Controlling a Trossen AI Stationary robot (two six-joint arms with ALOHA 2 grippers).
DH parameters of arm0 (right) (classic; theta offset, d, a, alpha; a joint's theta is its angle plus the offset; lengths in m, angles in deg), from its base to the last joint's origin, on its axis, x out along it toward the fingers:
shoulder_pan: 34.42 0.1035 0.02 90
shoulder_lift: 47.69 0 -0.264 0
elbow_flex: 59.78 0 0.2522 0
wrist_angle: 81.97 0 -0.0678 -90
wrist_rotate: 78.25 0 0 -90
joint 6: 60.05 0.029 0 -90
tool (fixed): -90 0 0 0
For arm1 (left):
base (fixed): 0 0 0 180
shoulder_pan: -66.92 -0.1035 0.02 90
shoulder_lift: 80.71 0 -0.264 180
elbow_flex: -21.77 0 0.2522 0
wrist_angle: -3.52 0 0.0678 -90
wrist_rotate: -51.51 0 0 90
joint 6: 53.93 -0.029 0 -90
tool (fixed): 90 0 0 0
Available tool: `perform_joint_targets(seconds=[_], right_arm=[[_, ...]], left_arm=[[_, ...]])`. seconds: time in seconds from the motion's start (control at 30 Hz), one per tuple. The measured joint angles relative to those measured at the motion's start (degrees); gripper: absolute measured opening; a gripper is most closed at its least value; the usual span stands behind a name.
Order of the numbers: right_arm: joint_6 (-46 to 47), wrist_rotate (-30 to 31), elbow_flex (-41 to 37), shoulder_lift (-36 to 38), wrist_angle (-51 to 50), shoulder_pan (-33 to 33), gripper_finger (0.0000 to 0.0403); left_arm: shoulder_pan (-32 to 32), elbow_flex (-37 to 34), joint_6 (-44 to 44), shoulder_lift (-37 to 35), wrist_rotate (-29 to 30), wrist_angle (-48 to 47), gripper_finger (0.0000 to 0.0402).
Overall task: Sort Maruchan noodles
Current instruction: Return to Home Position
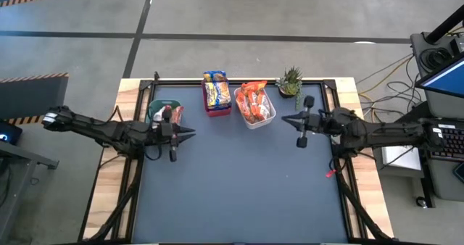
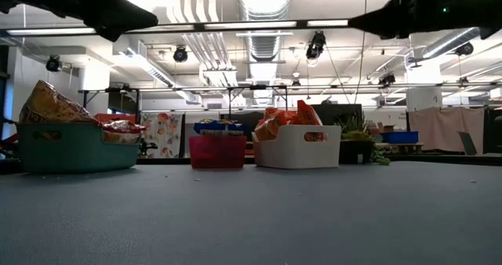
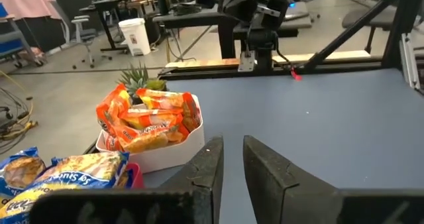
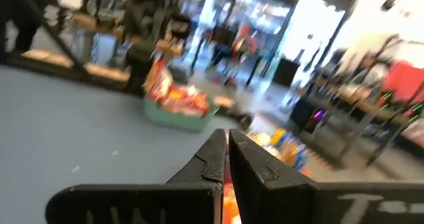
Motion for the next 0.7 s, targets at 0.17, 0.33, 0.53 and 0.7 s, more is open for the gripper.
perform_joint_targets(seconds=[0.17,0.33,0.53,0.7], right_arm=[[-2.1,0.1,-1.6,5.7,0.9,-2.0,0.0009],[-1.2,0.1,-3.0,10.8,0.8,-3.5,0.0009],[0.4,0.2,-5.0,17.8,-2.9,-4.6,0.0009],[5.8,0.2,-6.2,24.4,-8.1,-5.9,0.0009]], left_arm=[[0.0,-0.3,0.3,-1.4,0.0,0.3,0.004],[0.0,-1.1,-0.4,-1.7,0.0,0.3,0.004],[0.0,-4.6,0.4,-2.0,0.1,2.7,0.004],[0.0,-7.6,1.5,-2.0,0.1,7.9,0.004]])
